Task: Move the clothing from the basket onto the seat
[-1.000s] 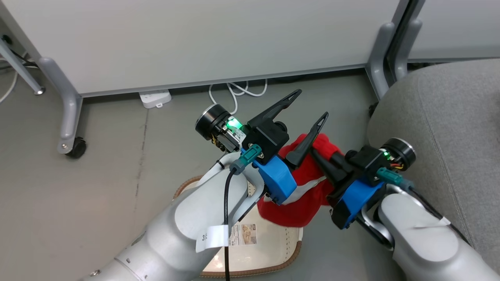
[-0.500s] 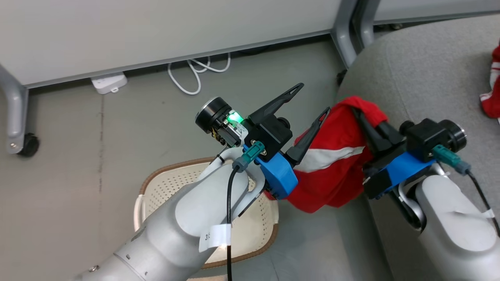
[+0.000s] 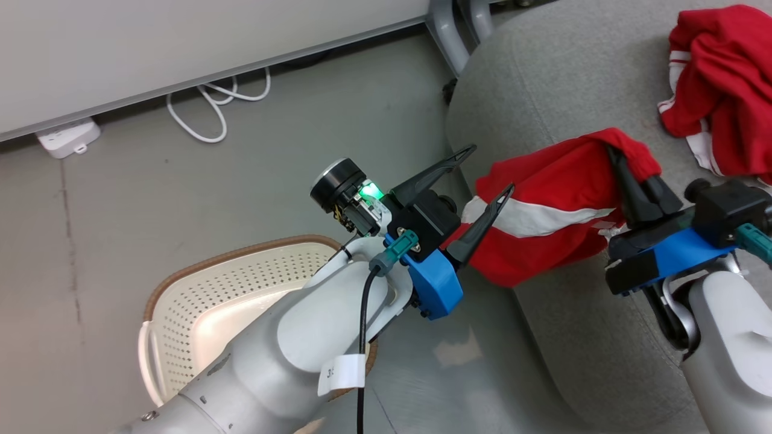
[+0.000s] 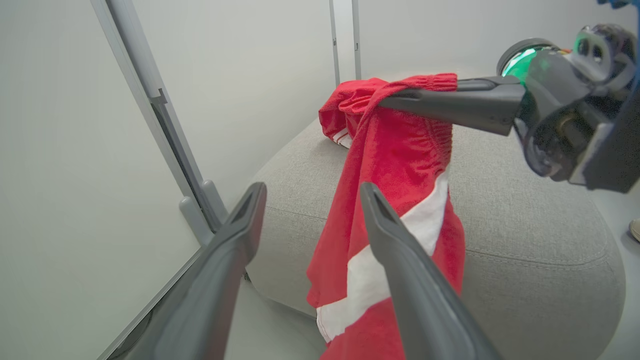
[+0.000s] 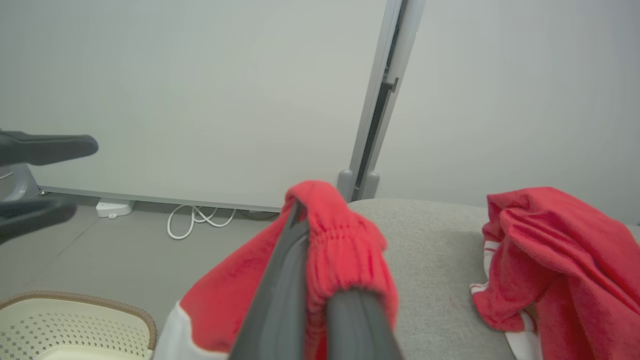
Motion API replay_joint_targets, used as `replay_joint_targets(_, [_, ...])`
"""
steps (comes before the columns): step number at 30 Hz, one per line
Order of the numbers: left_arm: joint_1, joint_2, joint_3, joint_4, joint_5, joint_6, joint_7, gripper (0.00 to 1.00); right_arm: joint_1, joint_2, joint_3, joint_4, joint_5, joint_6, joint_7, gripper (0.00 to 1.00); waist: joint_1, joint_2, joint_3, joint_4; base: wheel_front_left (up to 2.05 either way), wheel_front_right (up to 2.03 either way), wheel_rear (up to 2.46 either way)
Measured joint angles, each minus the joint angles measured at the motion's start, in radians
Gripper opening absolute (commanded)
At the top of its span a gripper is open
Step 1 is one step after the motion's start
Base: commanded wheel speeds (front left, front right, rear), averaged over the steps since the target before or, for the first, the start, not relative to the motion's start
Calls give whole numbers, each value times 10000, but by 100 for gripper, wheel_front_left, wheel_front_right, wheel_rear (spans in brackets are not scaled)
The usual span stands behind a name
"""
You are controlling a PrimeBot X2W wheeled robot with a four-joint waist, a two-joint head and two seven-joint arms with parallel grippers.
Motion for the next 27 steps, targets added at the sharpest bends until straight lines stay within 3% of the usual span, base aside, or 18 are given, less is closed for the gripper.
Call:
replay_joint_targets(3, [1, -12, -305, 105, 17, -92, 0, 100, 279, 6, -614, -219, -69, 0, 0, 0, 0, 0, 206, -417, 0, 0, 0])
replay_joint_targets(14, [1, -15, -911, 274, -40, -180, 17, 100, 797, 226, -1327, -481, -171, 0, 0, 0, 0, 0, 686, -1081, 0, 0, 0])
replay_joint_targets(27, [-74, -15, -1175, 280, -318, -46, 15, 100, 802, 314, -1429, -541, -362, 0, 0, 0, 0, 0, 749, -1124, 0, 0, 0])
